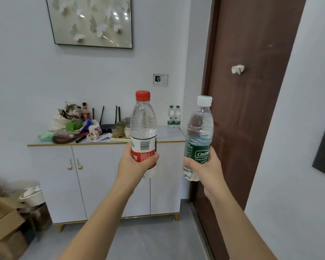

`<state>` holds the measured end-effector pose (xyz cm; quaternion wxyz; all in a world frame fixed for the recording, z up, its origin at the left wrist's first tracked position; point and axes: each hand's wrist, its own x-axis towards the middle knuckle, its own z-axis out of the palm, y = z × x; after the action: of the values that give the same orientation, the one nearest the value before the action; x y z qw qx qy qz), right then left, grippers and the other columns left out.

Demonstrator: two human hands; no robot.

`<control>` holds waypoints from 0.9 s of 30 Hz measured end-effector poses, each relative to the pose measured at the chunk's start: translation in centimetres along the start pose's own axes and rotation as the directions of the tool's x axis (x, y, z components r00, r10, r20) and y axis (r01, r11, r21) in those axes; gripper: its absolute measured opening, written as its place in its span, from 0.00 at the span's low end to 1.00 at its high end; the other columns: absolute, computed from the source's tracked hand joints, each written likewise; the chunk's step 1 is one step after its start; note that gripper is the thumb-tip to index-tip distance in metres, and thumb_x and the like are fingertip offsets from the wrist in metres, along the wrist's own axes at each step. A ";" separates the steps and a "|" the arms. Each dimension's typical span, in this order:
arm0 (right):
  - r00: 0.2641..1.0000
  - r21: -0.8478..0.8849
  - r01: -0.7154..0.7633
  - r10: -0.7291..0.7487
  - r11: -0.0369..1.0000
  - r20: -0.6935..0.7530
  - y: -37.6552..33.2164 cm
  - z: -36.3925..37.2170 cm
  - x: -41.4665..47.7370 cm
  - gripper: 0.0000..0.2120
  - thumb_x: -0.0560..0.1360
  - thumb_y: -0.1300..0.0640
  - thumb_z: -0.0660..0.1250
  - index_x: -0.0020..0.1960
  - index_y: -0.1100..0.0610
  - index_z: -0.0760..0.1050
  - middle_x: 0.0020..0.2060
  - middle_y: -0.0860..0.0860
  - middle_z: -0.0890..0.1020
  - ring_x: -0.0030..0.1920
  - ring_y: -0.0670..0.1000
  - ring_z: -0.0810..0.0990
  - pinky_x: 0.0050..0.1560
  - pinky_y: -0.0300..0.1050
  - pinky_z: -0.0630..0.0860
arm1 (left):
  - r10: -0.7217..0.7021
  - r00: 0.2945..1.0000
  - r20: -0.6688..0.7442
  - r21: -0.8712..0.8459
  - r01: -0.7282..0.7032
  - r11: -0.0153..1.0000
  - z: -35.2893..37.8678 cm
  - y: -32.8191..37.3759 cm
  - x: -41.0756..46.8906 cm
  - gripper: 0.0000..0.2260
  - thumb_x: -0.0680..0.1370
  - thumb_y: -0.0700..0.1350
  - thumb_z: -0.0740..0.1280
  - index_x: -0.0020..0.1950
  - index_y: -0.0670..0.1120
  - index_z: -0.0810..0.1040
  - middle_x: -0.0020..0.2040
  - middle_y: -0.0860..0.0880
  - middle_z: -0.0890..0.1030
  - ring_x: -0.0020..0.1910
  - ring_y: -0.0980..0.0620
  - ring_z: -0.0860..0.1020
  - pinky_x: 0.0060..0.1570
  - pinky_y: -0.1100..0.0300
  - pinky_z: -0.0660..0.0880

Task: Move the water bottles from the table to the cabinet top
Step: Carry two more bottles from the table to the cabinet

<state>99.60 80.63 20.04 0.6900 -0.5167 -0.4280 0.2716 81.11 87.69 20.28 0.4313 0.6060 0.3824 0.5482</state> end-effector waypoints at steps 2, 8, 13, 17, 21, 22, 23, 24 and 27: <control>1.000 0.002 0.002 -0.002 1.000 0.004 0.8 0.5 2.1 0.23 0.68 0.66 0.75 0.59 0.50 0.74 0.49 0.50 0.83 0.50 0.49 0.83 0.43 0.40 0.79 | -0.008 1.000 -0.007 -0.009 0.008 1.000 0.7 -0.9 1.7 0.24 0.68 0.43 0.78 0.61 0.54 0.73 0.53 0.53 0.80 0.52 0.54 0.79 0.45 0.60 0.77; 1.000 0.017 0.019 -0.019 1.000 0.001 4.1 1.9 10.1 0.24 0.68 0.67 0.75 0.61 0.52 0.74 0.50 0.51 0.84 0.50 0.50 0.84 0.44 0.42 0.79 | 0.007 1.000 -0.006 -0.026 -0.007 1.000 3.0 -3.9 8.3 0.27 0.68 0.42 0.78 0.63 0.53 0.72 0.53 0.54 0.80 0.52 0.56 0.79 0.43 0.63 0.76; 0.999 0.029 0.042 -0.043 0.999 0.001 7.3 2.8 18.2 0.23 0.67 0.68 0.75 0.58 0.51 0.75 0.48 0.51 0.84 0.48 0.50 0.84 0.42 0.41 0.80 | 0.034 0.999 -0.012 -0.013 -0.034 0.999 5.5 -6.8 15.7 0.28 0.68 0.42 0.78 0.64 0.52 0.72 0.53 0.53 0.81 0.52 0.55 0.80 0.41 0.65 0.77; 0.999 0.012 0.054 -0.054 0.998 -0.002 9.4 3.8 25.3 0.23 0.67 0.67 0.76 0.54 0.46 0.75 0.47 0.48 0.84 0.47 0.49 0.84 0.43 0.43 0.80 | 0.053 0.998 -0.015 0.013 -0.053 0.999 7.6 -8.5 22.2 0.28 0.68 0.42 0.78 0.64 0.52 0.72 0.53 0.54 0.81 0.51 0.54 0.80 0.40 0.65 0.79; 0.997 0.001 0.080 -0.080 0.997 0.008 10.8 4.8 31.7 0.24 0.67 0.67 0.77 0.52 0.44 0.74 0.45 0.46 0.84 0.46 0.46 0.84 0.46 0.44 0.81 | 0.078 0.995 -0.055 0.019 -0.078 0.997 9.4 -9.9 27.6 0.23 0.68 0.41 0.78 0.60 0.50 0.74 0.45 0.61 0.78 0.46 0.60 0.80 0.37 0.70 0.77; 0.997 0.001 0.083 -0.083 0.997 0.009 11.3 5.0 33.1 0.24 0.67 0.66 0.77 0.53 0.44 0.74 0.46 0.46 0.84 0.47 0.46 0.84 0.48 0.46 0.81 | 0.081 0.994 -0.067 0.022 -0.080 0.997 9.8 -10.3 28.9 0.23 0.68 0.41 0.78 0.59 0.50 0.74 0.44 0.61 0.78 0.46 0.60 0.80 0.38 0.68 0.77; 0.996 0.003 0.085 -0.085 0.996 0.009 11.7 5.1 34.3 0.25 0.66 0.66 0.77 0.54 0.44 0.74 0.47 0.46 0.84 0.48 0.47 0.84 0.50 0.47 0.81 | 0.081 0.994 -0.076 0.023 -0.080 0.997 10.2 -10.8 30.0 0.24 0.67 0.42 0.78 0.60 0.50 0.74 0.46 0.60 0.79 0.47 0.59 0.80 0.40 0.67 0.78; 0.996 0.008 0.085 -0.085 0.996 0.009 12.2 5.2 35.5 0.25 0.66 0.66 0.77 0.54 0.44 0.74 0.47 0.46 0.84 0.49 0.47 0.84 0.51 0.49 0.81 | 0.078 0.994 -0.082 0.022 -0.077 0.997 10.5 -11.2 31.1 0.25 0.67 0.42 0.78 0.61 0.50 0.74 0.48 0.58 0.79 0.48 0.57 0.80 0.42 0.65 0.78; 0.997 0.005 0.078 -0.078 0.997 0.004 13.7 5.6 38.6 0.25 0.66 0.66 0.77 0.52 0.43 0.74 0.47 0.45 0.84 0.49 0.47 0.83 0.54 0.52 0.80 | 0.071 0.993 -0.091 0.017 -0.070 0.997 11.3 -12.6 34.1 0.26 0.67 0.43 0.79 0.62 0.50 0.73 0.51 0.53 0.80 0.50 0.55 0.80 0.44 0.63 0.78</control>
<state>114.40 119.22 19.59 0.7004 -0.4974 -0.4486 0.2465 96.13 122.70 19.53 0.3893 0.5964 0.3840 0.5876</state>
